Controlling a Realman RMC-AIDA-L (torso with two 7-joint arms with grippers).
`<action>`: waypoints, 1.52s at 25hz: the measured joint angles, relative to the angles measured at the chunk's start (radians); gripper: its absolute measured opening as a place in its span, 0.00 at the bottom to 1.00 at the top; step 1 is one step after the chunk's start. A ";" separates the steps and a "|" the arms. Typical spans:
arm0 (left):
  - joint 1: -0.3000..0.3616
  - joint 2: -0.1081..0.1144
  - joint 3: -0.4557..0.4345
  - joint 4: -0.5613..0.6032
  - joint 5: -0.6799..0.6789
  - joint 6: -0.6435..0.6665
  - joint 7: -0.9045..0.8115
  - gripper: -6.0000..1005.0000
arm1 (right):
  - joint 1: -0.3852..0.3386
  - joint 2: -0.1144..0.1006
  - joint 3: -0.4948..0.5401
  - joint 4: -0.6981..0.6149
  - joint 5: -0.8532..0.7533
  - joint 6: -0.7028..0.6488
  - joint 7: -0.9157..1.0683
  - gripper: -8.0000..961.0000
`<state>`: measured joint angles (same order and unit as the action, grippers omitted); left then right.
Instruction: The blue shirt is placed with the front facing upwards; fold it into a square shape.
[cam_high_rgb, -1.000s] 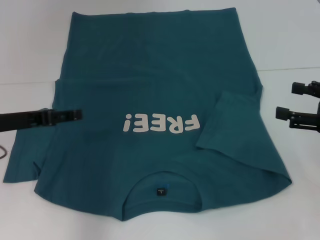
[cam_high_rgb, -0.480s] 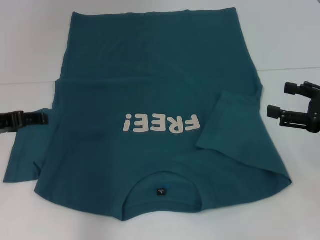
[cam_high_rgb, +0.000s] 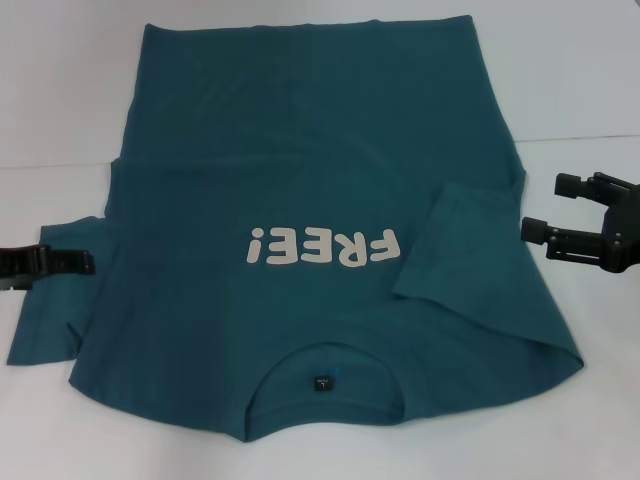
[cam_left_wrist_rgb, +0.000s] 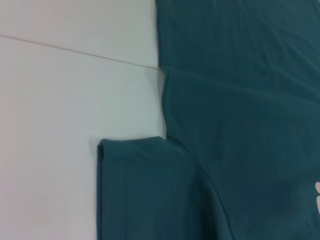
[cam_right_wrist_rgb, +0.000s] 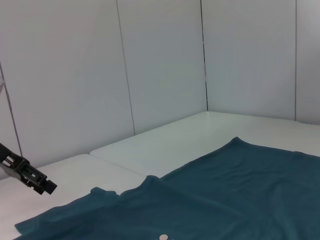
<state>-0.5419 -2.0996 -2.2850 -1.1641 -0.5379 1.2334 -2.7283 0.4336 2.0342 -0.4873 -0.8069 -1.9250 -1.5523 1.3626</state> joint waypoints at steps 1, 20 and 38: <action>0.000 0.000 0.000 0.002 0.000 -0.003 0.000 0.86 | 0.001 0.000 -0.001 0.000 0.000 0.000 0.001 0.98; -0.001 0.018 -0.001 0.077 0.030 -0.024 0.006 0.86 | 0.013 0.020 -0.005 0.000 -0.004 0.014 0.004 0.98; -0.064 0.134 -0.228 0.340 -0.109 0.035 0.280 0.85 | 0.030 0.030 -0.005 0.000 -0.005 0.027 0.013 0.98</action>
<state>-0.6059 -1.9659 -2.5134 -0.8245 -0.6467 1.2683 -2.4478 0.4635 2.0644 -0.4924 -0.8068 -1.9302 -1.5252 1.3753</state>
